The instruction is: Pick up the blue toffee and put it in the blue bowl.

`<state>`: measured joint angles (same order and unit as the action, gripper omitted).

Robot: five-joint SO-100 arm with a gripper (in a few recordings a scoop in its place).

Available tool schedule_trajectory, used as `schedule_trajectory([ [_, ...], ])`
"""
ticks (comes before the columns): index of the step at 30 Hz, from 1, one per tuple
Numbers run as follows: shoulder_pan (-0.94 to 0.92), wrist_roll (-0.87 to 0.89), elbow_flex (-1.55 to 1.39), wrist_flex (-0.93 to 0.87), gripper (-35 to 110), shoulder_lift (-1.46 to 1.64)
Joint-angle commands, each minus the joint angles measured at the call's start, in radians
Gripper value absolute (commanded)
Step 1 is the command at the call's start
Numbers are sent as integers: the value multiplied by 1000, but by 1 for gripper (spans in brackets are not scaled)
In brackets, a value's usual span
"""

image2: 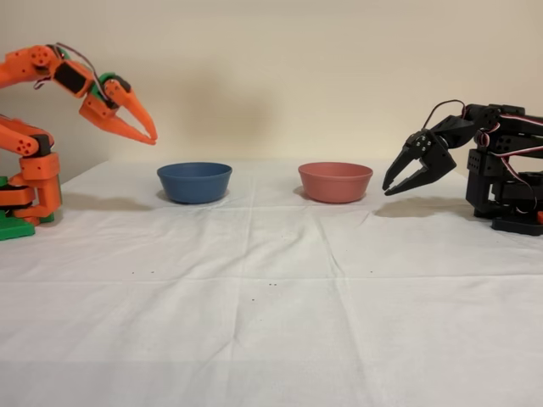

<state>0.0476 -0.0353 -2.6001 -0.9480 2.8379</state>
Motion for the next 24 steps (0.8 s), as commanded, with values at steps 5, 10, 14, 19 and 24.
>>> schedule_trajectory([
  [5, -35, -63, -258, 2, 0, 327],
  [10, -74, -84, -388, 3, 0, 410],
  [14, -61, -8, -407, -14, 0, 428],
  [19, -72, -9, -456, 0, 0, 428],
  [24, -104, -40, -523, 12, 0, 428],
])
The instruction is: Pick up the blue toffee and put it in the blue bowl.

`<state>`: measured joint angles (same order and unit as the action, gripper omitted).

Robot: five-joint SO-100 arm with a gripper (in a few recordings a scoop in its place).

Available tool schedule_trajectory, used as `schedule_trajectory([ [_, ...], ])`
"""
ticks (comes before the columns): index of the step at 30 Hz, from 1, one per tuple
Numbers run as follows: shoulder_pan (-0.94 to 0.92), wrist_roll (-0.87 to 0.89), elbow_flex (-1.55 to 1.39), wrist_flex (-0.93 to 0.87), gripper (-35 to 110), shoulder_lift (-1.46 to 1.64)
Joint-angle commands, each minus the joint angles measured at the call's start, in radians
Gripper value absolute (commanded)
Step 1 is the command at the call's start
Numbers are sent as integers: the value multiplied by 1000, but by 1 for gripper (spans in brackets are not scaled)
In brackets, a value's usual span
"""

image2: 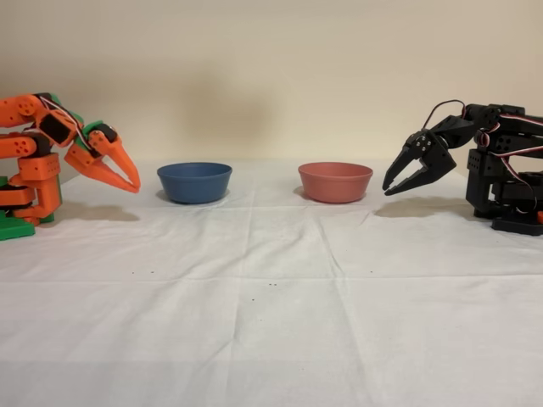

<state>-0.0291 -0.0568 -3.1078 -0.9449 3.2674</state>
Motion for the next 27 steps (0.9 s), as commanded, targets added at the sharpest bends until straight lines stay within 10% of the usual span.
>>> schedule_trajectory([
  [1, -28, -12, -15, 0, 0, -2],
  [27, 11, -37, -17, -138, 0, -2],
])
